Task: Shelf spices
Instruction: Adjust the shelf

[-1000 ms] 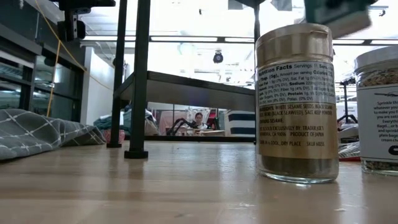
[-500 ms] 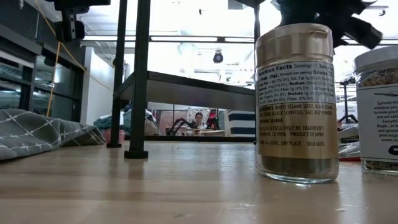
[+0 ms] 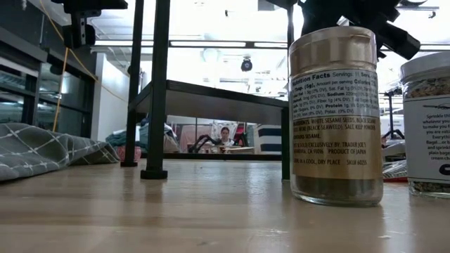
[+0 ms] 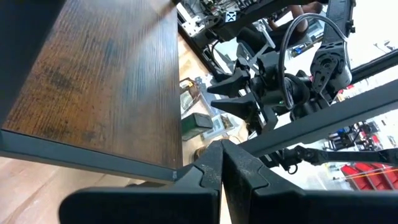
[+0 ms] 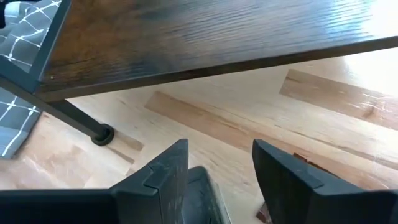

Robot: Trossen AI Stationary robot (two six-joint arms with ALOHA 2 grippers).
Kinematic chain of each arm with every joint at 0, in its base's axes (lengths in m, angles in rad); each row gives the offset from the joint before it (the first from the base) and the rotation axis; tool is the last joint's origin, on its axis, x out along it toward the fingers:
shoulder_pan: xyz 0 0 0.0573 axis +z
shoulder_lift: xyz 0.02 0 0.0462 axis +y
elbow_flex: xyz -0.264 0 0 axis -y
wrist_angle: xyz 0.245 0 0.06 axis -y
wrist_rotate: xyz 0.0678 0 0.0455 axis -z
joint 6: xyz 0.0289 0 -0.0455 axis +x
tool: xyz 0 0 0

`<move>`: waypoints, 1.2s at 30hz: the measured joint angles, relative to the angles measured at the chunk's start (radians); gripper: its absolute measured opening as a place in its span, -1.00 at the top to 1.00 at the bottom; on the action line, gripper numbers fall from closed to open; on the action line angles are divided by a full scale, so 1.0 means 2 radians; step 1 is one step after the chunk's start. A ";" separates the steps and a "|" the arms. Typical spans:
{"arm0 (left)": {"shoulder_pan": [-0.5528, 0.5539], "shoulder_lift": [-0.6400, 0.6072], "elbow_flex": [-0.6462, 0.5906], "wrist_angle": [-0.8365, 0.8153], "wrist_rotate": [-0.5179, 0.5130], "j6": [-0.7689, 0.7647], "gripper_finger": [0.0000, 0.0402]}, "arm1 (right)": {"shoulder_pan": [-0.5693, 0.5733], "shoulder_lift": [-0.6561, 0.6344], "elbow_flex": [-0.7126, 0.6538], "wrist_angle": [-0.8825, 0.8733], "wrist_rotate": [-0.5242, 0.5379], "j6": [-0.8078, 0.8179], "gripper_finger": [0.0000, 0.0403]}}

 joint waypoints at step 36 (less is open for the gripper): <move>-0.329 0.446 0.031 0.484 -0.582 -0.384 1.00 | 0.003 -0.157 0.052 -0.241 -0.007 0.001 1.00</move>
